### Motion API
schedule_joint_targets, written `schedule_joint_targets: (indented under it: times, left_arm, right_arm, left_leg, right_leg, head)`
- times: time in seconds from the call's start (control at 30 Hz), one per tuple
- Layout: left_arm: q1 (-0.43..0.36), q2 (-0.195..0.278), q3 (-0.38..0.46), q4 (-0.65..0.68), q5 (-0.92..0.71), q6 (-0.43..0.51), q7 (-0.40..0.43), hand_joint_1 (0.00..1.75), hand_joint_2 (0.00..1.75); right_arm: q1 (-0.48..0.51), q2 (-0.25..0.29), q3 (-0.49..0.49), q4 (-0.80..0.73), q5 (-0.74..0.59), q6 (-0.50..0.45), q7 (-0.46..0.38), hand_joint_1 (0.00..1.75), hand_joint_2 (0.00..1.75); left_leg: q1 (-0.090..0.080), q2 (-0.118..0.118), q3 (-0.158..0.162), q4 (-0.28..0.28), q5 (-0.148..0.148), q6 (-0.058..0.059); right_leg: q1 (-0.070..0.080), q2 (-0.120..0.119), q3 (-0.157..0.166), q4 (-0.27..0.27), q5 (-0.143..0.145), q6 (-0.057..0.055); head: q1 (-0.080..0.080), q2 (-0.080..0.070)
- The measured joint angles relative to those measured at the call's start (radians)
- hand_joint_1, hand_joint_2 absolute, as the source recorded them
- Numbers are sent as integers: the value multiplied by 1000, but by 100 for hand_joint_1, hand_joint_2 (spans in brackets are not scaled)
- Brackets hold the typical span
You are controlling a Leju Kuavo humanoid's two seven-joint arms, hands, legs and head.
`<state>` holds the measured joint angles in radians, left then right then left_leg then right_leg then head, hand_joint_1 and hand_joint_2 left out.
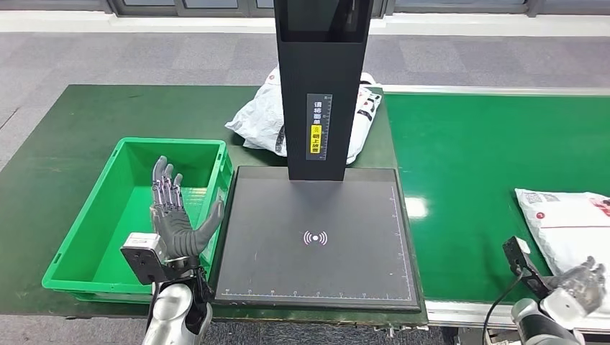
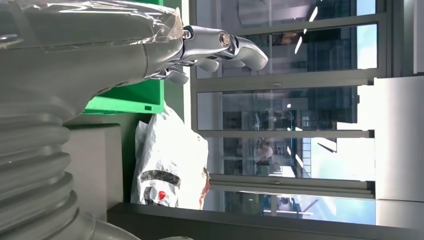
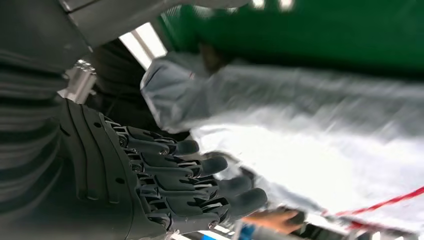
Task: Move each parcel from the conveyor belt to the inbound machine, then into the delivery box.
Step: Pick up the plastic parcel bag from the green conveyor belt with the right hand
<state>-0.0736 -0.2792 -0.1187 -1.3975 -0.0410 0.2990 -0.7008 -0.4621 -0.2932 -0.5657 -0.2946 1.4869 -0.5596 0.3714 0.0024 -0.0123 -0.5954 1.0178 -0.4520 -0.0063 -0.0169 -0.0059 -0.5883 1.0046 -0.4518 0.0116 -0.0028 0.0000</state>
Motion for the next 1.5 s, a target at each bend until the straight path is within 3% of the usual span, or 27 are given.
schedule_joint_targets:
  times: [0.27, 0.3, 0.4, 0.43, 1.17, 1.27, 1.43, 1.5]
  left_arm:
    - [2, 0, 5, -6, -1, -2, 0, 0, 175]
    - [2, 0, 6, -8, -1, -2, 0, 0, 175]
    - [3, 0, 10, -10, -1, -1, 0, 0, 175]
    - [3, 0, 11, -10, -1, 0, 0, 0, 175]
    - [5, 0, 17, -7, 4, 4, 0, 0, 175]
    - [5, 0, 17, -6, 10, 9, 0, 0, 175]
    - [3, 0, 17, 4, 15, 15, 0, 0, 175]
    - [1, 0, 17, 13, 16, 15, 0, 0, 175]
  right_arm:
    - [-6, 0, -3, 8, 2, 49, -4, 7, 175]
    - [-6, 0, -3, 9, 9, 70, 7, 40, 175]
    - [-9, 0, -3, 9, 25, 125, 35, 164, 175]
    - [-10, 0, -3, 10, 27, 134, 39, 175, 175]
    - [-37, 1, -3, 12, 40, 210, 101, 175, 175]
    - [-64, 14, -3, 8, 40, 144, 16, 175, 175]
    - [-144, 108, 0, -41, 4, 26, -358, 175, 175]
    - [-167, 157, 3, -69, -10, 22, -433, 175, 175]
  left_leg:
    - [0, 0, 0, 0, 0, 0]
    - [0, 0, 0, 0, 0, 0]
    - [0, 0, 0, 0, 0, 0]
    - [0, 0, 0, 0, 0, 0]
    - [0, 0, -1, 0, 0, 0]
    - [0, 0, -5, 0, 0, 0]
    - [1, 6, -1, -1, 1, -2]
    - [1, 7, 2, -1, 3, -3]
  right_leg:
    - [0, 0, 0, 0, 0, 0]
    - [0, 0, 0, 0, 0, 0]
    - [0, 0, 0, 0, 0, 0]
    - [0, 0, 0, 0, 0, 0]
    - [0, 0, 0, 0, 0, 0]
    - [0, 0, 0, 0, 0, 0]
    - [1, 7, -1, 1, 2, -1]
    - [2, 8, -2, 1, 3, -2]
  head:
    - [0, 0]
    - [0, 0]
    - [0, 0]
    - [0, 0]
    - [0, 0]
    - [0, 0]
    - [0, 0]
    - [0, 0]
